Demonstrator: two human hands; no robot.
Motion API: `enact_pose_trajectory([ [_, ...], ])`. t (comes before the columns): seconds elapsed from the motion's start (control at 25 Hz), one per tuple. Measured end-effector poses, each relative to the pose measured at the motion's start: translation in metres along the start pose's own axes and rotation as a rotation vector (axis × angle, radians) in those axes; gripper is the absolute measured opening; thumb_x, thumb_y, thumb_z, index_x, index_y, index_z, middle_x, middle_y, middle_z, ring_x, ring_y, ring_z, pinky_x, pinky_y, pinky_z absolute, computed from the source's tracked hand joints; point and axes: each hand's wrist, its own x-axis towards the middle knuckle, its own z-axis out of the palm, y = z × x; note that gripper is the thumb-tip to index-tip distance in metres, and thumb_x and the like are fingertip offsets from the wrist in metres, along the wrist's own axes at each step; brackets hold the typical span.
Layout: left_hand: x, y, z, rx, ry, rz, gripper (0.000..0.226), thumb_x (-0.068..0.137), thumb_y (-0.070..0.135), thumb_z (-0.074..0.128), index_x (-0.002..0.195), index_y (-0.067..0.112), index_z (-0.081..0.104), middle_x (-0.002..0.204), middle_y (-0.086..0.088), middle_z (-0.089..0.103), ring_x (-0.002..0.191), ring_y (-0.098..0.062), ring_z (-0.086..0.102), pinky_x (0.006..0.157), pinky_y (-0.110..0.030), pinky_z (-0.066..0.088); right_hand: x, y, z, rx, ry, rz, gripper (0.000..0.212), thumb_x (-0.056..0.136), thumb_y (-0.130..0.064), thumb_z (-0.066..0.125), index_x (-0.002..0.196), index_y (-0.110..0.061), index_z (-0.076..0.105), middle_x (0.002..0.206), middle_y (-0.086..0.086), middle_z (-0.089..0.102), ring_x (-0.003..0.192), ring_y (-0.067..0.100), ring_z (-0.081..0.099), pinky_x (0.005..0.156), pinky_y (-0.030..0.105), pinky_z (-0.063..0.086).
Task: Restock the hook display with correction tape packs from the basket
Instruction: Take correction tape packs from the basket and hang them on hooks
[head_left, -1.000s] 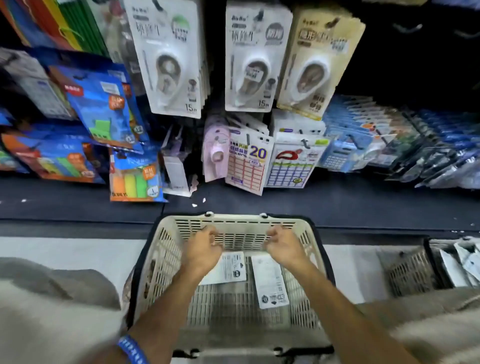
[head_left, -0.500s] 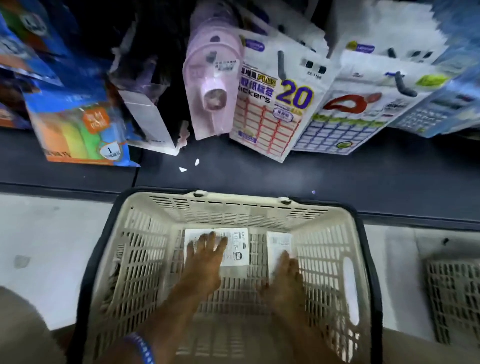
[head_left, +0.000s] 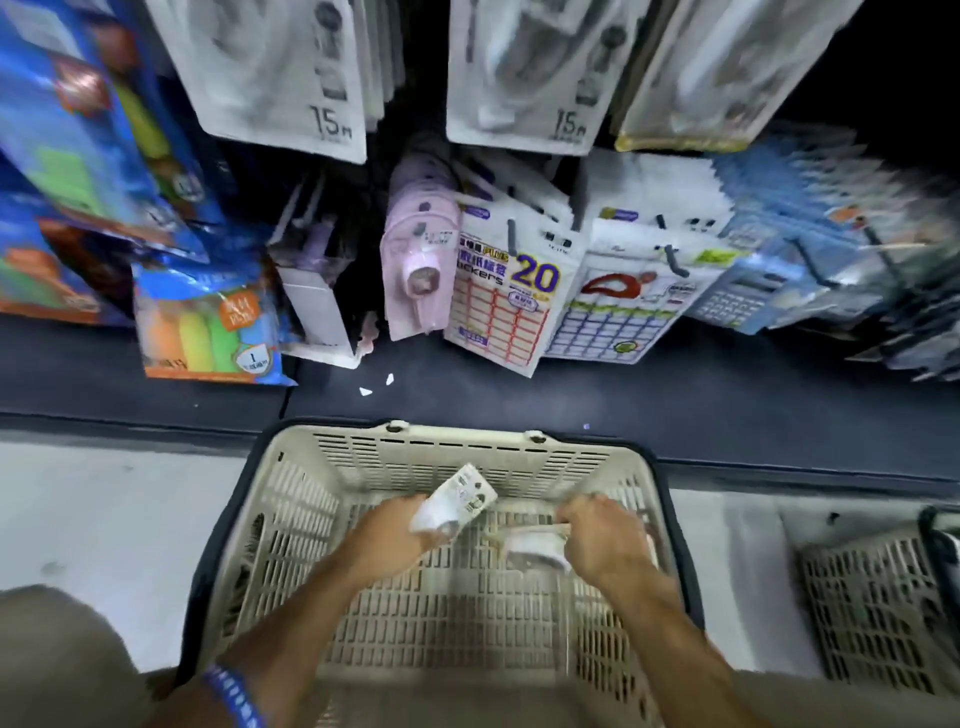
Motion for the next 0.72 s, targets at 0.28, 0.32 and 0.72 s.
enact_pose_trajectory([
  [0.28,-0.084,0.135,-0.063,-0.554,-0.012,0.454,0.028,0.081,0.01,0.078,0.108,0.011,0.072,0.096,-0.003,0.078,0.08,-0.016,0.067,0.072,-0.033,0.056,-0.1,-0.013,-0.212,0.209,0.013,-0.416,0.029,0.078,-0.027,0.086,0.058,-0.03,0.064,0.05,-0.018,0.062,0.047,-0.006,0.054,0.051,0.016,0.041],
  [0.32,-0.097,0.158,-0.072,-0.556,-0.031,0.509,0.027,0.078,0.006,0.075,0.104,0.014,0.074,0.095,0.001,0.078,0.08,-0.011,0.067,0.073,-0.028,0.056,-0.116,-0.01,-0.228,0.306,0.067,-0.443,0.027,0.079,-0.028,0.085,0.061,-0.03,0.067,0.054,-0.017,0.065,0.048,-0.006,0.054,0.053,0.018,0.042],
  [0.72,-0.197,0.228,-0.135,-0.995,-0.038,0.601,0.055,0.066,0.016,0.088,0.117,0.014,0.069,0.112,-0.014,0.077,0.098,-0.031,0.075,0.075,-0.037,0.061,-0.175,-0.012,-0.247,1.493,0.579,-0.457,0.036,0.066,-0.023,0.089,0.09,-0.014,0.063,0.087,0.011,0.077,0.068,0.021,0.072,0.057,0.029,0.057],
])
